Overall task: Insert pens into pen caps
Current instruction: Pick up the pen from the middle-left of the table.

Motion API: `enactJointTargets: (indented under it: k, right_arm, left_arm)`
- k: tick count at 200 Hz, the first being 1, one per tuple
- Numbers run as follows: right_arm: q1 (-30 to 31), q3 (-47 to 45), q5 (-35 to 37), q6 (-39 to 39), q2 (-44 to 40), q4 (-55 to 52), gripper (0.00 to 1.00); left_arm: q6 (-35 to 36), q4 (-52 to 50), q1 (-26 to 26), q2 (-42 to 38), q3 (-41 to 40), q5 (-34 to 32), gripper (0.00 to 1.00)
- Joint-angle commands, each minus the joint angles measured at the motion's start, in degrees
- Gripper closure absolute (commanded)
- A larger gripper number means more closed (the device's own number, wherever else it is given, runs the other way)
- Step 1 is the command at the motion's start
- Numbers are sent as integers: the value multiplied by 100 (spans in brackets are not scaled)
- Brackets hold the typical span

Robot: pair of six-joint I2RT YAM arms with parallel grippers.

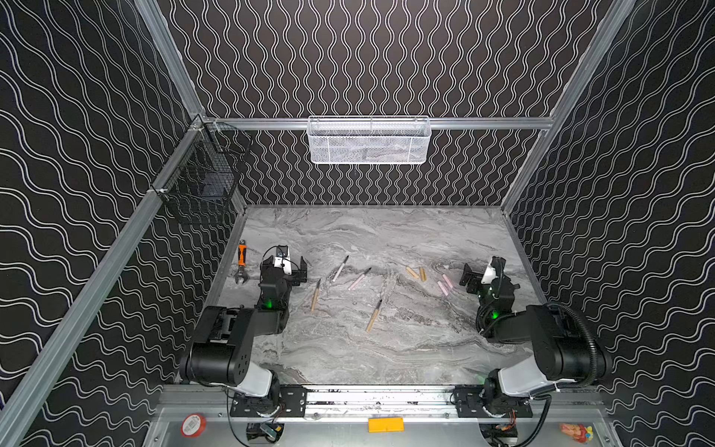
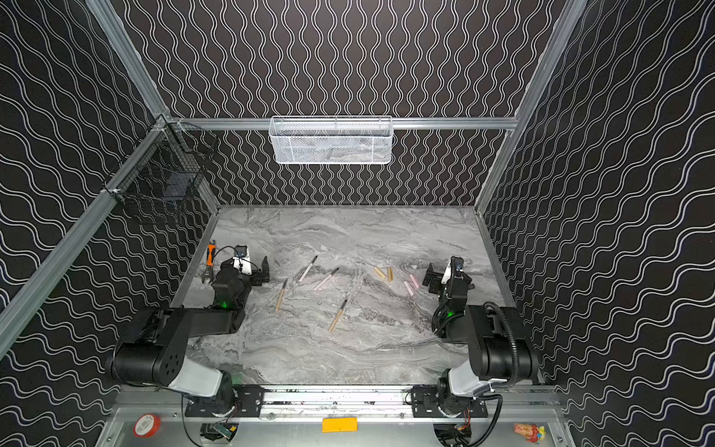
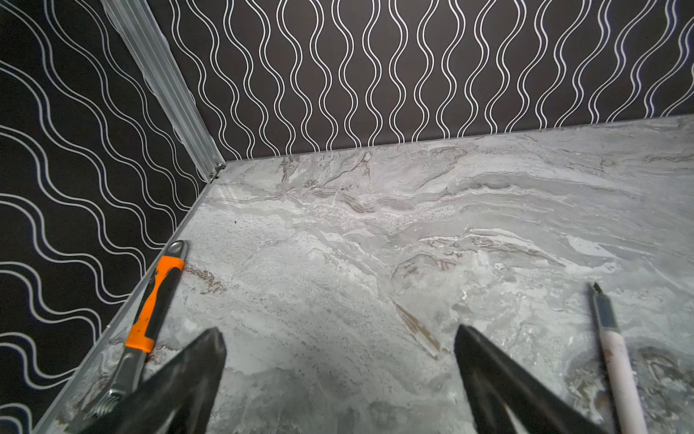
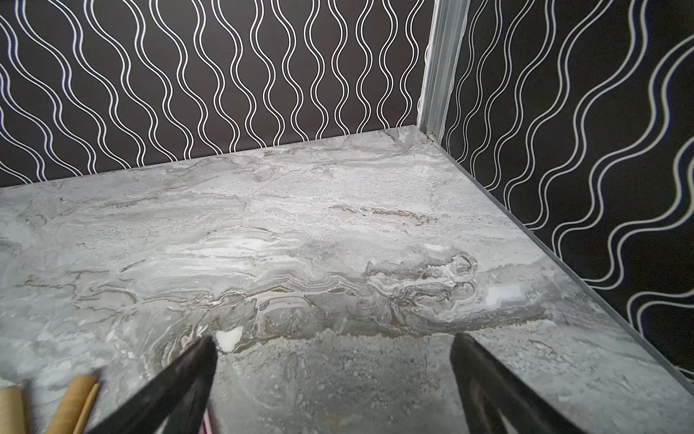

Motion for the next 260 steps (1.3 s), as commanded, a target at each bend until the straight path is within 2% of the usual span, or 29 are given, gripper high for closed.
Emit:
enactJointTargets:
  k: [1, 260]
  right_arm:
    - [11, 31, -11, 4, 9, 300, 1]
    - [2, 31, 10, 14, 10, 305, 1]
  left_arm:
    - [80, 217, 2, 16, 12, 42, 1]
    - [80, 231, 3, 14, 4, 42, 1]
